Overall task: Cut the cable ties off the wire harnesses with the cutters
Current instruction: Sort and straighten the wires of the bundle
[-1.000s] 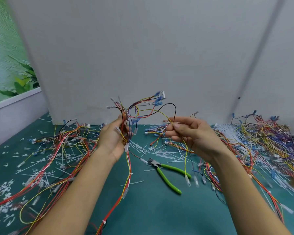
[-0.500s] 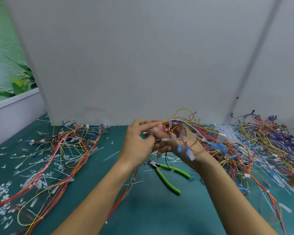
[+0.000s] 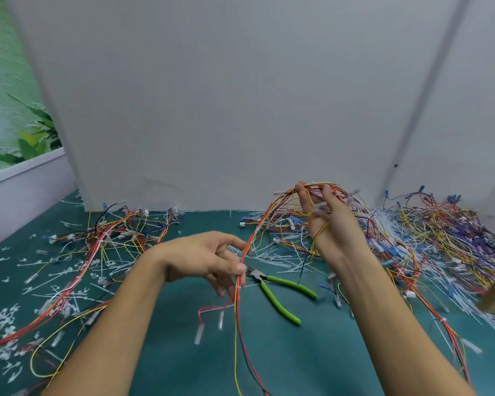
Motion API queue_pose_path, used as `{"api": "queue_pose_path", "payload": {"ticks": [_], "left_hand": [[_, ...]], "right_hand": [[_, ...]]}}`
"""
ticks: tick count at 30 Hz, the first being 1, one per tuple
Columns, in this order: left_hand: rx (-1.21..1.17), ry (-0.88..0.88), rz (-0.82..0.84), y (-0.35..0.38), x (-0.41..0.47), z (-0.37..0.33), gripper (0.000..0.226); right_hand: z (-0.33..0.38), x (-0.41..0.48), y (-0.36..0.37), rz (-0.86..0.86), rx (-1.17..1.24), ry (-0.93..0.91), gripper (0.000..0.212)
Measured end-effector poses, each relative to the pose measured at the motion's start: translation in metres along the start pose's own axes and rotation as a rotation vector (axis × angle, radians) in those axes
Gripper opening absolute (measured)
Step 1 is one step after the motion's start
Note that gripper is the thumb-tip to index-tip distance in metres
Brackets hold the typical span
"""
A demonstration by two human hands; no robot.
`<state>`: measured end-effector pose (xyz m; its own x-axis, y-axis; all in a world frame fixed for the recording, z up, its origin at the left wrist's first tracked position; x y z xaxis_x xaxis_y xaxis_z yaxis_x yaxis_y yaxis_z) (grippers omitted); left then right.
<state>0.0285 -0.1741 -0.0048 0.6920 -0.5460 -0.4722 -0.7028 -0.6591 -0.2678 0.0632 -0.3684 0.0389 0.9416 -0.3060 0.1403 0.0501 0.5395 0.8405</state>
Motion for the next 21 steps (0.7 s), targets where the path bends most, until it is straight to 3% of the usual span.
{"api": "queue_pose_path", "payload": {"ticks": [3, 6, 7, 9, 11, 15, 19, 20, 21], "left_hand": [[-0.066, -0.006, -0.185, -0.024, 0.008, 0.008, 0.035], [-0.113, 0.023, -0.392, -0.047, 0.016, 0.011, 0.021], [-0.139, 0.050, -0.448, -0.052, 0.019, 0.010, 0.018], [-0.172, 0.104, -0.555, -0.058, 0.025, 0.008, 0.014], [-0.211, 0.145, -0.634, -0.056, 0.029, 0.007, 0.017], [-0.329, 0.225, -0.582, -0.030, 0.040, -0.002, 0.024], [-0.287, 0.279, -0.441, 0.013, 0.048, -0.014, 0.031], [-0.270, 0.290, -0.407, 0.027, 0.049, -0.017, 0.035], [-0.265, 0.301, -0.361, 0.042, 0.050, -0.020, 0.040]], "right_hand": [[0.017, 0.007, 0.004, 0.021, -0.053, -0.121, 0.022], [0.039, 0.012, 0.011, 0.064, -0.434, -0.322, 0.033], [0.046, 0.014, 0.014, 0.063, -0.569, -0.393, 0.027], [0.061, 0.024, 0.024, 0.064, -0.715, -0.524, 0.014], [0.067, 0.037, 0.041, 0.099, -0.788, -0.578, 0.021], [0.057, 0.064, 0.071, 0.199, -0.956, -0.525, 0.022], [0.040, 0.089, 0.075, 0.231, -1.518, -0.302, 0.018], [0.040, 0.092, 0.078, 0.235, -1.590, -0.326, 0.011], [0.040, 0.093, 0.085, 0.261, -1.643, -0.425, 0.022]]}}
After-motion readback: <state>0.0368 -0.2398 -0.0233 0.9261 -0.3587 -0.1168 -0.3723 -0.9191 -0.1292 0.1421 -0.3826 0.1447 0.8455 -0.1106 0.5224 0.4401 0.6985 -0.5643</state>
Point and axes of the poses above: each hand's wrist, its own x-axis towards the middle knuckle, its own y-axis out of the palm, z = x × y, the point moved 10 cm from there along x, towards the middle knuckle, and after that the axes turned 15 degrees about -y, right-handed, at the moved point
